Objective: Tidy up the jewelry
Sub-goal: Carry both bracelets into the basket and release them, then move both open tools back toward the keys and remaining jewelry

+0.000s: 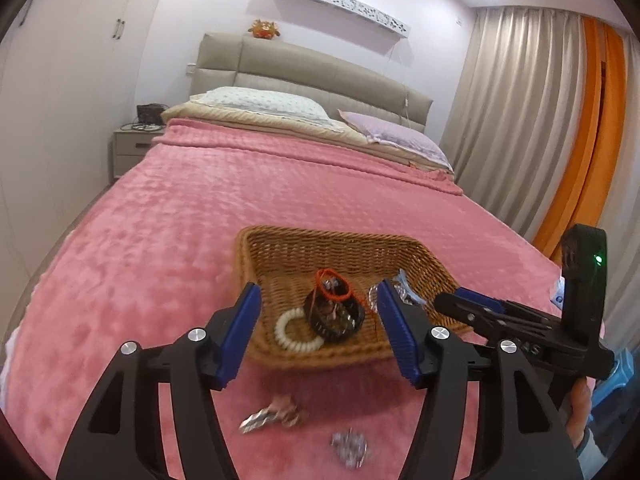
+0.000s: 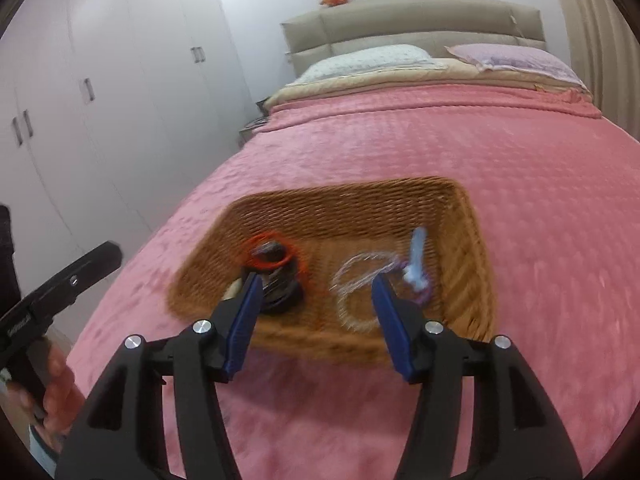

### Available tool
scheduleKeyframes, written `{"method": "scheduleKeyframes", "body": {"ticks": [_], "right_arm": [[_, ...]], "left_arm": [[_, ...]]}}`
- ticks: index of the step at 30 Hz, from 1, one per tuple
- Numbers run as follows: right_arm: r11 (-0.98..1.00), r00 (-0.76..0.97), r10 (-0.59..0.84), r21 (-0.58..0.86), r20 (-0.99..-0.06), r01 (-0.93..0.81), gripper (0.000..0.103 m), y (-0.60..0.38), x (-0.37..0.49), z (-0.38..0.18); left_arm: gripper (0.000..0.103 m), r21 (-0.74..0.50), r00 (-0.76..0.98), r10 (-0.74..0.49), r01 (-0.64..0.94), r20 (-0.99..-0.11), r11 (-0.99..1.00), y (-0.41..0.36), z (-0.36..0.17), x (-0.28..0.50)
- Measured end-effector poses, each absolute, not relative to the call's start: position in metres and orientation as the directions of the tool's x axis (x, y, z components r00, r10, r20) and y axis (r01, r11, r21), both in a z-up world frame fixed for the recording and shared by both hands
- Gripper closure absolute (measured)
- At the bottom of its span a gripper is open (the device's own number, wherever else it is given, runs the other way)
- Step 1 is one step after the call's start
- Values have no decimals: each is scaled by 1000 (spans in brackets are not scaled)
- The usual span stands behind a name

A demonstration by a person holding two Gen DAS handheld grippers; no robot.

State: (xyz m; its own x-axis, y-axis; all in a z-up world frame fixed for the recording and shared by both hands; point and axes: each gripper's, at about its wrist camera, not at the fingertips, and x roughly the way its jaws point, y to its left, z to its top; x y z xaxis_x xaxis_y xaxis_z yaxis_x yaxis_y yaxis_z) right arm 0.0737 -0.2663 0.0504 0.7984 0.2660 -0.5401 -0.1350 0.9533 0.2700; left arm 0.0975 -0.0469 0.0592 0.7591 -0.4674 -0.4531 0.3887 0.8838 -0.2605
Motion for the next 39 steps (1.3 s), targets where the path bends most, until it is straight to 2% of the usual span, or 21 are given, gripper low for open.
{"method": "scheduleKeyframes", "body": {"ticks": [7, 12, 17, 18, 23, 28, 32, 34, 35, 36, 37, 39], "right_arm": [[956, 767, 286, 228, -575, -186, 49, -218, 32, 43], [962, 712, 272, 177, -648, -207, 49, -186, 27, 9], [961, 671, 265, 138, -693, -238, 52, -171, 27, -13], [959, 672, 272, 134, -689, -251, 52, -169, 26, -12], [950, 639, 275, 104, -719, -293, 52, -158, 26, -20], [947, 624, 260, 69, -737, -314, 52, -145, 29, -25], [955, 617, 224, 43, -755, -294, 52, -139, 39, -31], [951, 619, 222, 29, -753, -307, 61, -135, 39, -32], [948, 621, 227, 25, -750, -317, 69, -135, 39, -32], [947, 627, 225, 16, -746, -321, 73, -133, 37, -32], [947, 629, 222, 11, -745, -321, 76, -134, 36, -31], [951, 635, 210, 3, -743, -310, 82, -133, 37, -31]], "left_arm": [[44, -266, 752, -449, 363, -482, 893, -17, 47, 72], [44, -252, 708, -434, 354, -558, 901, -10, 16, 77], [48, -166, 668, -375, 357, -642, 919, -14, -15, 94], [56, -160, 656, -378, 368, -653, 916, -12, -20, 98], [57, -218, 548, -486, 482, -681, 849, -7, -30, 107], [57, -158, 502, -430, 496, -750, 854, -24, -46, 116], [57, -109, 515, -401, 506, -758, 855, -33, -47, 116], [57, -81, 522, -381, 507, -763, 858, -38, -49, 117], [60, -60, 532, -367, 507, -763, 860, -41, -49, 116], [70, -31, 546, -343, 500, -764, 865, -44, -49, 113], [75, -12, 556, -325, 492, -765, 871, -45, -48, 111], [101, 5, 573, -300, 469, -763, 883, -45, -47, 110]]}}
